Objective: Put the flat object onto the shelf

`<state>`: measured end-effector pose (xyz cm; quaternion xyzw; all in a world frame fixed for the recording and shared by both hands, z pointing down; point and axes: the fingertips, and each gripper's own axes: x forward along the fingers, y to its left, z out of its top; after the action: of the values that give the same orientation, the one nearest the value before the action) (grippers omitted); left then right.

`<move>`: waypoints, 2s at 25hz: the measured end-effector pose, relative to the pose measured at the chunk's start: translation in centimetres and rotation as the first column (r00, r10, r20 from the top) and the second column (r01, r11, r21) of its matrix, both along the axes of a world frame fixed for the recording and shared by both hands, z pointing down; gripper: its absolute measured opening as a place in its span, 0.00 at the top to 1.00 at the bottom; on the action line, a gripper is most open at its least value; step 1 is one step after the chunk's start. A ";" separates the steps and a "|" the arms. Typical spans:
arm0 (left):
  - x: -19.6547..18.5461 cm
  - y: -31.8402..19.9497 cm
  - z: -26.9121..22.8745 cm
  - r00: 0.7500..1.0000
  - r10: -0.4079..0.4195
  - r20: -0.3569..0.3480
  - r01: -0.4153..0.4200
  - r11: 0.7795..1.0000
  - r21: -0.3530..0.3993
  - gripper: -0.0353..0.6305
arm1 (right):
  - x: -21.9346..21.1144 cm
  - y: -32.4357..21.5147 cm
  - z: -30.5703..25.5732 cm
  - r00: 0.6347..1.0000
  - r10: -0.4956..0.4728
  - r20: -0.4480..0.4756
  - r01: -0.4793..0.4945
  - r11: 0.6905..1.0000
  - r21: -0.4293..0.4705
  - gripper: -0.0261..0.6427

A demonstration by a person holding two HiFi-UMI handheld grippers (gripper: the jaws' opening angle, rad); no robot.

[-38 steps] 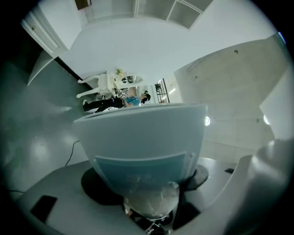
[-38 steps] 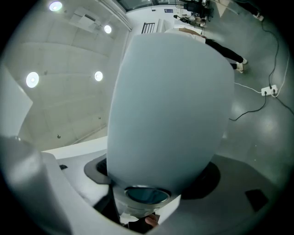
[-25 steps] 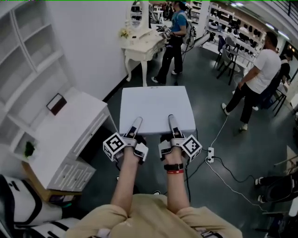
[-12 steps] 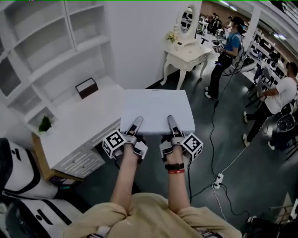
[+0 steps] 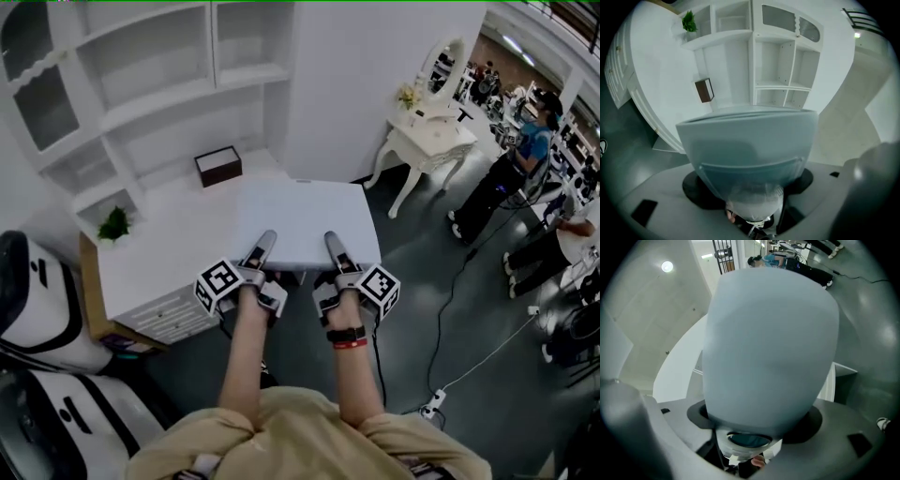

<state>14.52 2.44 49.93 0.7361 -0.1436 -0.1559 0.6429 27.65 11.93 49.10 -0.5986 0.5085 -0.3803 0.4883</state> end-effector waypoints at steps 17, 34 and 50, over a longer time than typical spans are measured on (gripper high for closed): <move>-12.7 -17.4 -2.7 0.952 -0.307 -0.022 0.307 0.951 0.042 0.45 | -10.3 -21.6 -2.8 0.956 -0.291 -0.024 0.292 0.956 0.038 0.43; -20.1 -24.1 -3.8 0.844 -0.535 -0.045 0.537 0.843 0.044 0.45 | -16.8 -31.1 -3.1 0.880 -0.473 0.049 0.472 0.881 0.026 0.42; -18.5 -28.1 -3.5 0.817 -0.573 -0.066 0.570 0.819 -0.062 0.41 | -14.8 -36.5 -4.4 0.871 -0.487 0.061 0.483 0.873 0.067 0.37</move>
<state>-3.97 -25.70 46.44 0.6394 -0.3347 -0.3686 0.5860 12.84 -24.61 44.74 -0.4248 0.6326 -0.5006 0.4108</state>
